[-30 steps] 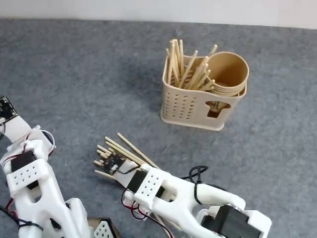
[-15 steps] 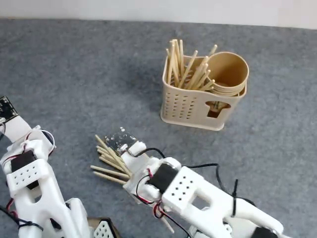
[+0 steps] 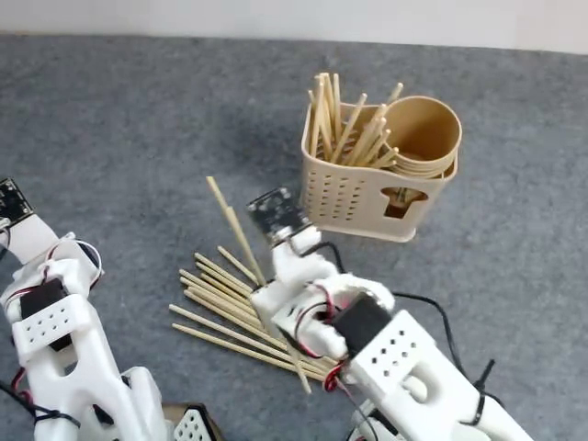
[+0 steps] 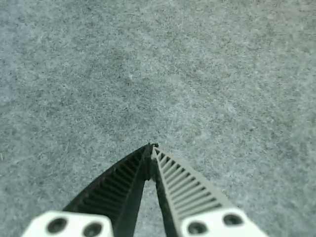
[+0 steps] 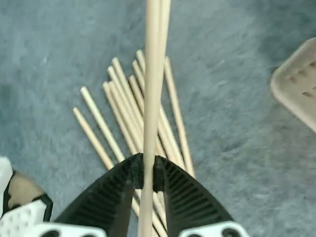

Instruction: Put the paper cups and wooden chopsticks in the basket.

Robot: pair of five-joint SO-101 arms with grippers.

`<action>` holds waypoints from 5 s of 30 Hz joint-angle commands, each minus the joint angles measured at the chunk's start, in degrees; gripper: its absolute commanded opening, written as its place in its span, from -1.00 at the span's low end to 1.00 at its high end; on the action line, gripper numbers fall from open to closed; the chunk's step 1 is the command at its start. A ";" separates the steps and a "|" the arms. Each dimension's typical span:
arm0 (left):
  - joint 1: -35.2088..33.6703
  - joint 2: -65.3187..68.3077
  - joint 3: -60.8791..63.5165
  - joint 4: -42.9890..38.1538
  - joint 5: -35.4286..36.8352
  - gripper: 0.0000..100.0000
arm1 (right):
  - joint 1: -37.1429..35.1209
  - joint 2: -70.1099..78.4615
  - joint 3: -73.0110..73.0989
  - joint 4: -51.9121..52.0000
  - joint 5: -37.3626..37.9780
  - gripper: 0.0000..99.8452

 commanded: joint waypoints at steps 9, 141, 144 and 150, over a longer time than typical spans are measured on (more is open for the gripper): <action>0.04 -1.10 -1.01 -0.97 0.26 -0.98 | 2.24 -9.63 -5.05 -5.58 0.00 -0.99; 1.10 -1.01 -0.57 -2.55 -0.09 -0.98 | 1.71 1.36 -15.60 -4.97 9.67 -0.70; 1.10 -1.01 -0.57 -2.55 -0.09 -0.98 | -0.04 2.68 -13.41 -3.21 9.93 -0.70; 1.10 -1.01 -0.57 -2.55 -0.09 -0.98 | -0.66 12.26 -9.19 -6.46 10.11 -0.70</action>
